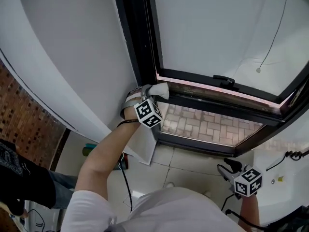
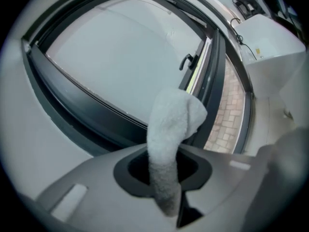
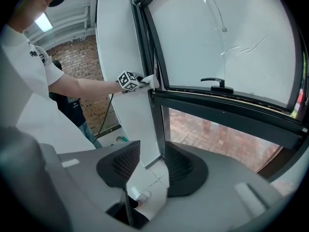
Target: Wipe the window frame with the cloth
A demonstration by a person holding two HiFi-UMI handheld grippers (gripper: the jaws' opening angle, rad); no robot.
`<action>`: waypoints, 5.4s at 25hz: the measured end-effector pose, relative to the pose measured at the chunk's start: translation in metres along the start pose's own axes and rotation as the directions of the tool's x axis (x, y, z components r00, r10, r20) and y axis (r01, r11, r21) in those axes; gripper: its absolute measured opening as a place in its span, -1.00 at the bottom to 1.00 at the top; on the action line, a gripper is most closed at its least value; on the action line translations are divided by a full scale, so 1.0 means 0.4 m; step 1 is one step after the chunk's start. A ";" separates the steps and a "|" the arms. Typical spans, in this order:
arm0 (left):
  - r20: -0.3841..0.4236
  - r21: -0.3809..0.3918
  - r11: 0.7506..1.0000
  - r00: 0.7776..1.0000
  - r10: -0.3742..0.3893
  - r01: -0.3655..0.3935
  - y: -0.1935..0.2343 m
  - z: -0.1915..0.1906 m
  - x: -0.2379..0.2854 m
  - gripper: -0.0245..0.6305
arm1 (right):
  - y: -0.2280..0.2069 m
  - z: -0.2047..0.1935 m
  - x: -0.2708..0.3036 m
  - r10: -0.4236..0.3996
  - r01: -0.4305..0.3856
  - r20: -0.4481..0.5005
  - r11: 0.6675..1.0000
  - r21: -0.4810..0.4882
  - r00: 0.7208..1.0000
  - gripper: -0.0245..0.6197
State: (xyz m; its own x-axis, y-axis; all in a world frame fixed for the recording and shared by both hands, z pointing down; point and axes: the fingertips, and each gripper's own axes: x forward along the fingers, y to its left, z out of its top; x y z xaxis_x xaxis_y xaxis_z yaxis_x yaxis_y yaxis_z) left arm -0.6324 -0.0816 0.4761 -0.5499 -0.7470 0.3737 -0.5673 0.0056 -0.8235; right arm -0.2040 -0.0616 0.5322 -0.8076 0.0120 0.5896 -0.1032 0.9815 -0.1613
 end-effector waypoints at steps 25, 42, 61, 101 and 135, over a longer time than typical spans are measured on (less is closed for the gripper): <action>0.144 0.263 0.882 0.920 0.365 -0.391 0.902 0.443 -0.386 -0.63 | 0.016 -0.029 -0.007 0.020 -0.020 0.007 1.000 -0.008 1.000 -0.42; 0.177 0.242 0.743 0.782 0.598 -0.624 1.346 0.644 -0.627 -0.63 | 0.001 -0.066 -0.071 -0.066 0.065 0.009 0.996 0.054 0.998 -0.42; 0.331 0.190 0.867 0.861 0.386 -0.461 0.786 0.562 -0.549 -0.63 | 0.033 -0.014 -0.044 -0.013 0.012 -0.018 0.998 -0.063 1.000 -0.42; 0.171 0.116 0.992 0.983 -0.061 0.041 -0.160 0.117 0.133 -0.64 | 0.055 -0.088 -0.079 -0.073 0.074 -0.171 0.997 0.004 0.983 -0.42; 0.343 0.199 0.956 0.898 -0.274 0.216 -0.436 0.603 -0.159 -0.64 | -0.093 -0.185 -0.197 -0.071 0.076 -0.089 0.996 0.054 0.993 -0.42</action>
State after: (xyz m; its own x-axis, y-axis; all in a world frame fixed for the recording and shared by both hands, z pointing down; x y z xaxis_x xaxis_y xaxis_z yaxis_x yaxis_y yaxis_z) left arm -0.3507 -0.1956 0.4931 -0.1281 -0.9007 0.4151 -0.5392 -0.2881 -0.7914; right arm -0.0934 -0.0848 0.5504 -0.7432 -0.0409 0.6678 -0.1956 0.9678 -0.1584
